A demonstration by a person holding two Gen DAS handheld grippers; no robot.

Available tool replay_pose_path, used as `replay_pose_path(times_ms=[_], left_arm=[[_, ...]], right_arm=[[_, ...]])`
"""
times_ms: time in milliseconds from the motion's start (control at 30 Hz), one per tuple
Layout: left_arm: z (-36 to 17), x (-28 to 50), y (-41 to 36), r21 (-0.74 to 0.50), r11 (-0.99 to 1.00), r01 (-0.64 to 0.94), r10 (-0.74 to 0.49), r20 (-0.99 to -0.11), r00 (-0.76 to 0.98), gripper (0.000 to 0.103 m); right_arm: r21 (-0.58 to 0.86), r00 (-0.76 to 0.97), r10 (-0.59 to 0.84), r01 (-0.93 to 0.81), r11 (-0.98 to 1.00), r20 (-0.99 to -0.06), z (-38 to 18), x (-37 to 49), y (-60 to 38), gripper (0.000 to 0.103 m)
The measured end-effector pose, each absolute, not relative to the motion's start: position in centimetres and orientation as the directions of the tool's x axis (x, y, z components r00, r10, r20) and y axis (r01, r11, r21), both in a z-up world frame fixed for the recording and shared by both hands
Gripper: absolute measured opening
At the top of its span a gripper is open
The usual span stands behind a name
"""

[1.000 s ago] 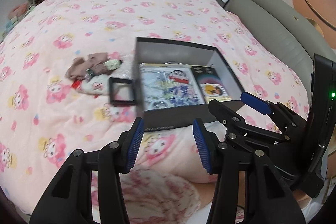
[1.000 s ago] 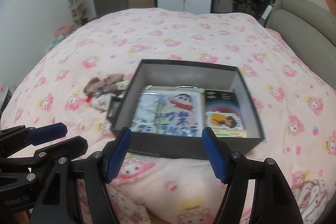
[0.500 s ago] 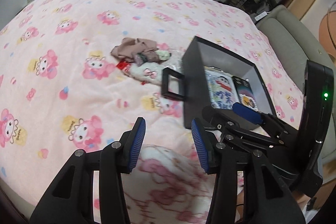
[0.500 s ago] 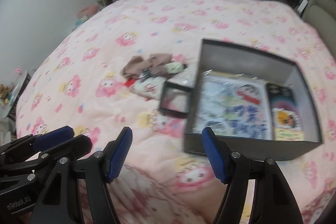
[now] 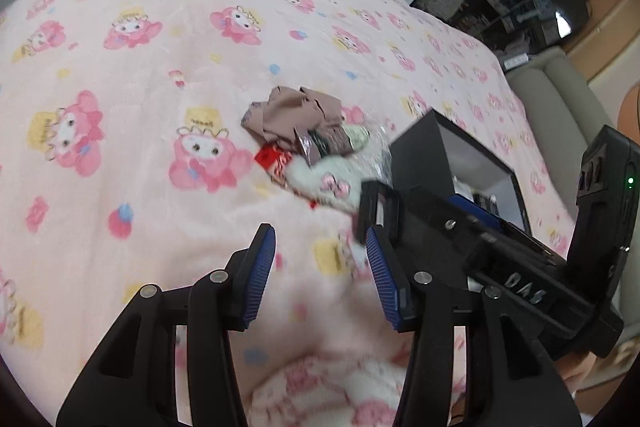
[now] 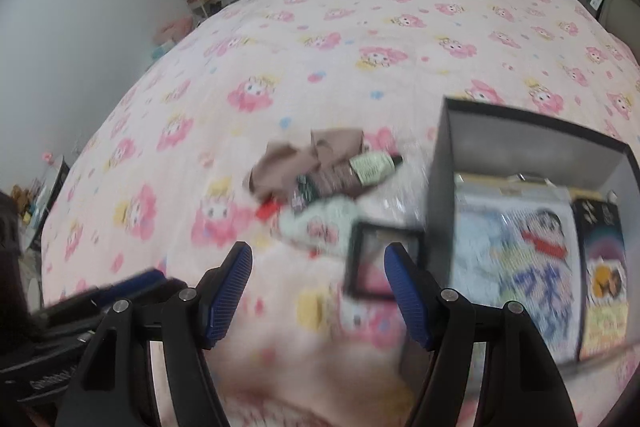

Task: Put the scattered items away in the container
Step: 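Move the left tool to the pile beside the box, toward the tube, then grasp the brown-and-green hand cream tube with the left tool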

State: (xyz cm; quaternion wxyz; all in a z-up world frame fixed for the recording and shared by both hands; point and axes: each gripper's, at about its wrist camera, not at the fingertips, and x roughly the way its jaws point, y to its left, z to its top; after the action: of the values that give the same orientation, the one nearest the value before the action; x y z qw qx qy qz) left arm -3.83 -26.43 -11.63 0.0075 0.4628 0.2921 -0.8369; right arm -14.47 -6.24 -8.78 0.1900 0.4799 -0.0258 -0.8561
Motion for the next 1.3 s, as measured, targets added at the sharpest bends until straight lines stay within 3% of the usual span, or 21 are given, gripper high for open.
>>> replay_pose_path(times_ms=[233,500,633,767,900,933,1167,1300], left_arm=[[-16.3,-8.4,-30.5,-0.535,-0.758,0.373,0.262,-0.774,-0.577,0.047],[-20.0,-12.6,-30.6,-0.667,-0.686,0.292,0.427,-0.694,-0.579,0.043],[-21.5,-14.3,-30.4,-0.717,-0.638,0.281,0.491,-0.660,-0.569,0.042],[-23.1,-14.9,-30.1,-0.750,-0.593,0.293,0.535,-0.639,-0.553,0.042],[-22.8,-15.4,-28.8,-0.726,-0.629,0.278,0.513,-0.656,-0.553,0.022],[-22.7,-15.4,-28.6,-0.724,-0.631,0.278,0.510,-0.658,-0.554,0.022],[-20.3,-8.6,-30.6,-0.712,-0.642,0.287,0.461,-0.656,-0.597,0.018],[-20.4,-2.9,-33.6,-0.714,-0.602,0.358,0.436,-0.669,-0.602,0.018]], right_arm=[[0.274,-0.421,-0.365,0.263,-0.925,-0.831,-12.1,-19.8,-9.6,0.067],[0.275,-0.419,-0.294,0.105,-0.956,-0.859,-15.9,-22.7,-8.8,0.067],[0.314,-0.436,-0.300,0.042,-0.948,-0.848,-16.0,-23.0,-7.4,0.055],[0.368,-0.436,-0.349,0.043,-0.929,-0.830,-15.3,-22.9,-7.3,0.056],[0.358,-0.454,-0.346,0.062,-0.932,-0.821,-14.4,-22.9,-7.3,0.056],[0.353,-0.450,-0.344,0.066,-0.933,-0.824,-14.4,-23.0,-7.3,0.056],[0.353,-0.419,-0.360,0.099,-0.931,-0.833,-14.5,-22.1,-7.3,0.056],[0.335,-0.392,-0.358,0.126,-0.934,-0.848,-15.1,-21.8,-8.0,0.062]])
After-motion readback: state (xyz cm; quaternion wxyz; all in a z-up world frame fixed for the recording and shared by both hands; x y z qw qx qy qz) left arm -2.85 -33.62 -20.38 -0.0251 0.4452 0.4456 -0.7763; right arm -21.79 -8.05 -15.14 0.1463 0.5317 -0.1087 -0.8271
